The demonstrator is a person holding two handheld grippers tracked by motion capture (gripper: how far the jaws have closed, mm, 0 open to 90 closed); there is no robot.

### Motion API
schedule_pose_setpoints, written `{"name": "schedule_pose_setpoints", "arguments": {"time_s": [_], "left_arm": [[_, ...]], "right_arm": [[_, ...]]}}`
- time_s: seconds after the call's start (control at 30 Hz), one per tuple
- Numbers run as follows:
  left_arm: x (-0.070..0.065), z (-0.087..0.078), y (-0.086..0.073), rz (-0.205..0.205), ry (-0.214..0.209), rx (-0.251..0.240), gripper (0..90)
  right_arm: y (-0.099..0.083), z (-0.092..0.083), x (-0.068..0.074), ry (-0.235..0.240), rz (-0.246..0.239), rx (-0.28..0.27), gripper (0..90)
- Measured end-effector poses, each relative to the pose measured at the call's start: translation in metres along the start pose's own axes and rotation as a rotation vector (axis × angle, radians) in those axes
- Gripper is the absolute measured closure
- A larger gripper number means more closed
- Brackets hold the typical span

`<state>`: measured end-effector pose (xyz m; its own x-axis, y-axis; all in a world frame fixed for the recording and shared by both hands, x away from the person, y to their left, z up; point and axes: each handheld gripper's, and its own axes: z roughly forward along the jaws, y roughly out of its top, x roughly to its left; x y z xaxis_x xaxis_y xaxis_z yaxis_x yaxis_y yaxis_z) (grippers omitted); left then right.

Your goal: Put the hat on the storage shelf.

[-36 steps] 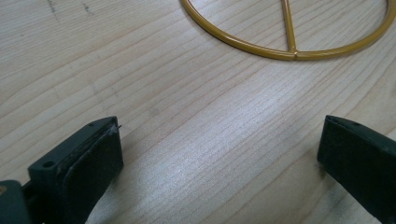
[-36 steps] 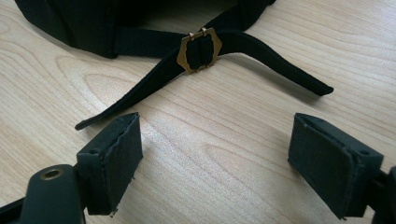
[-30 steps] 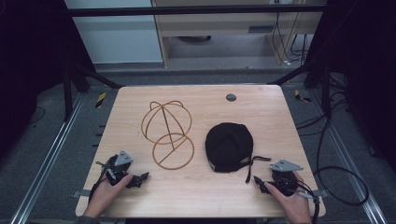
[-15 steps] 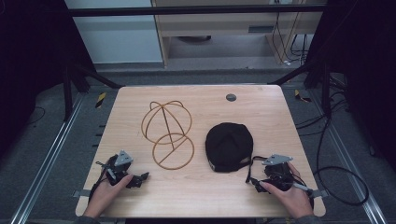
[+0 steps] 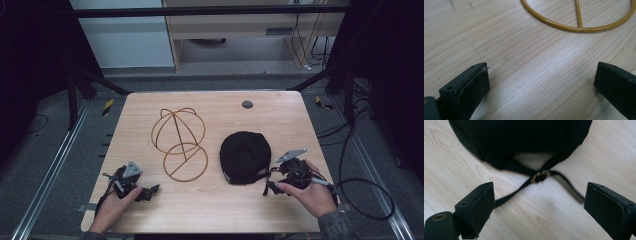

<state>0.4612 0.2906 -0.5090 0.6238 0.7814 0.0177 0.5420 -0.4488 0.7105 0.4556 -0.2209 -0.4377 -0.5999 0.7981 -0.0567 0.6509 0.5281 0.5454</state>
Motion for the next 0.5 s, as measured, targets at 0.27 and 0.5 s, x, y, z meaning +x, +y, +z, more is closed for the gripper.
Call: {"name": "schedule_pose_setpoints", "arguments": {"time_s": [0.27, 0.5], "left_arm": [[0.0, 0.0, 0.0, 0.0, 0.0, 0.0, 0.0], [0.0, 0.0, 0.0, 0.0, 0.0, 0.0, 0.0]], "right_arm": [[0.044, -0.02, -0.001, -0.007, -0.072, 0.017, 14.7], [0.08, -0.029, -0.004, -0.002, -0.123, 0.051, 22.2]]}}
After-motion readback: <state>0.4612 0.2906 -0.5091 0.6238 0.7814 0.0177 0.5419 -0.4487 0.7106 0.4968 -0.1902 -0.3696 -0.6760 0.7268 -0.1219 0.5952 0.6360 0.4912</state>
